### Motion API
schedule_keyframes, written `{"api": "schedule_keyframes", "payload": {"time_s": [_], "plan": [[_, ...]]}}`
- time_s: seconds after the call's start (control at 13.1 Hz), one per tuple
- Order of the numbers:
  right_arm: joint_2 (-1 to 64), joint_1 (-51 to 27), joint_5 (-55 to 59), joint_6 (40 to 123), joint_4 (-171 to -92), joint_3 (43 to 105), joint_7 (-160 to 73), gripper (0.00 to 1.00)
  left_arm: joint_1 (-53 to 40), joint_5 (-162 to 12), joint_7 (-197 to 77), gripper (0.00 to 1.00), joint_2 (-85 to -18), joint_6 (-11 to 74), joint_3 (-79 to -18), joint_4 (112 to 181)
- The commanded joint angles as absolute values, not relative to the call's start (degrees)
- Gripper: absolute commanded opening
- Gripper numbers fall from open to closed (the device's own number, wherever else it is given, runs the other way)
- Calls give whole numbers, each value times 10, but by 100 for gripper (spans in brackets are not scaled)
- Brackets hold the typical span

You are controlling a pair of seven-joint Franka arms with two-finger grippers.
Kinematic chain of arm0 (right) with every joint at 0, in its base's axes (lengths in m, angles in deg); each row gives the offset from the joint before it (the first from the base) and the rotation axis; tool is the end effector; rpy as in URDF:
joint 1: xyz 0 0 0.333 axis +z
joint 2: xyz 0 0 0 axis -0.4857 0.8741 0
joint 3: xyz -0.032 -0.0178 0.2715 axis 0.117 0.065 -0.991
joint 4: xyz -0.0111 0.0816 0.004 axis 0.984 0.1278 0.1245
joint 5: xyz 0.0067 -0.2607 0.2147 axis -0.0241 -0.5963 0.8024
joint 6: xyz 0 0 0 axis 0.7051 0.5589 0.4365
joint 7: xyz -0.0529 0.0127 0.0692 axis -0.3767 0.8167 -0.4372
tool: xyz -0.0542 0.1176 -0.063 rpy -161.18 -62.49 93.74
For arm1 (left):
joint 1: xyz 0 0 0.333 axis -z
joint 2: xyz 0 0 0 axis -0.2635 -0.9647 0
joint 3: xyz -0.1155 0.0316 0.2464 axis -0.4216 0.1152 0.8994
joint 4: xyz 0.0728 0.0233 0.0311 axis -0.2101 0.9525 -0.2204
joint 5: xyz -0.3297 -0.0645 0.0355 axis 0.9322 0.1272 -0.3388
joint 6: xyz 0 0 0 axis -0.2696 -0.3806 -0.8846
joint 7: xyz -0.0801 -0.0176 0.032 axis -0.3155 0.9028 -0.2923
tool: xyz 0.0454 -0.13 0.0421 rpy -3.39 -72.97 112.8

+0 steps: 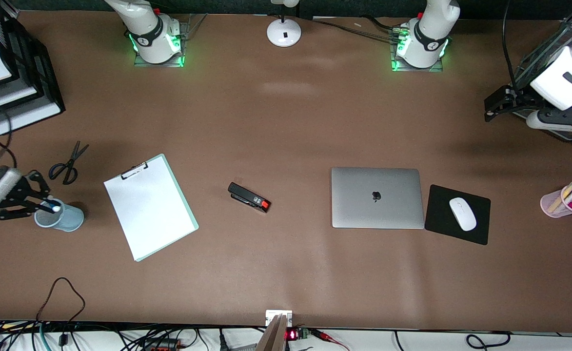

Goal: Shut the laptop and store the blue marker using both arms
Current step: 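Carry the blue marker over the light blue cup with the right gripper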

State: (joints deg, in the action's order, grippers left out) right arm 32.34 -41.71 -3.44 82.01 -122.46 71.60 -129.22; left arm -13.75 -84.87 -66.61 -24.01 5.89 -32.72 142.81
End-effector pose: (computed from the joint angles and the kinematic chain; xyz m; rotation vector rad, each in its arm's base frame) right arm 0.6112 -0.1191 0.3610 -2.4297 -1.4504 -0.5821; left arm 0.4861 -0.0307 0.5211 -3.1143 0.1085 0.0722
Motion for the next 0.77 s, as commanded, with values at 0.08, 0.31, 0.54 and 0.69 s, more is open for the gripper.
{"api": "schedule_keyframes", "payload": {"time_s": [0.08, 0.31, 0.54, 0.69], "plan": [[341, -468, 44, 754, -1182, 708, -1394, 0, -153, -860, -665, 100, -226, 75, -338, 1461], [358, -497, 89, 684, -1160, 708, -1479, 1, -151, -887, -666, 100, -252, 80, -364, 1451], [406, -530, 148, 595, -1135, 708, -1597, 1, -149, -883, -667, 100, -264, 99, -364, 1437], [445, -544, 175, 557, -1106, 708, -1627, 1, -149, -884, -667, 100, -263, 97, -364, 1437]]}}
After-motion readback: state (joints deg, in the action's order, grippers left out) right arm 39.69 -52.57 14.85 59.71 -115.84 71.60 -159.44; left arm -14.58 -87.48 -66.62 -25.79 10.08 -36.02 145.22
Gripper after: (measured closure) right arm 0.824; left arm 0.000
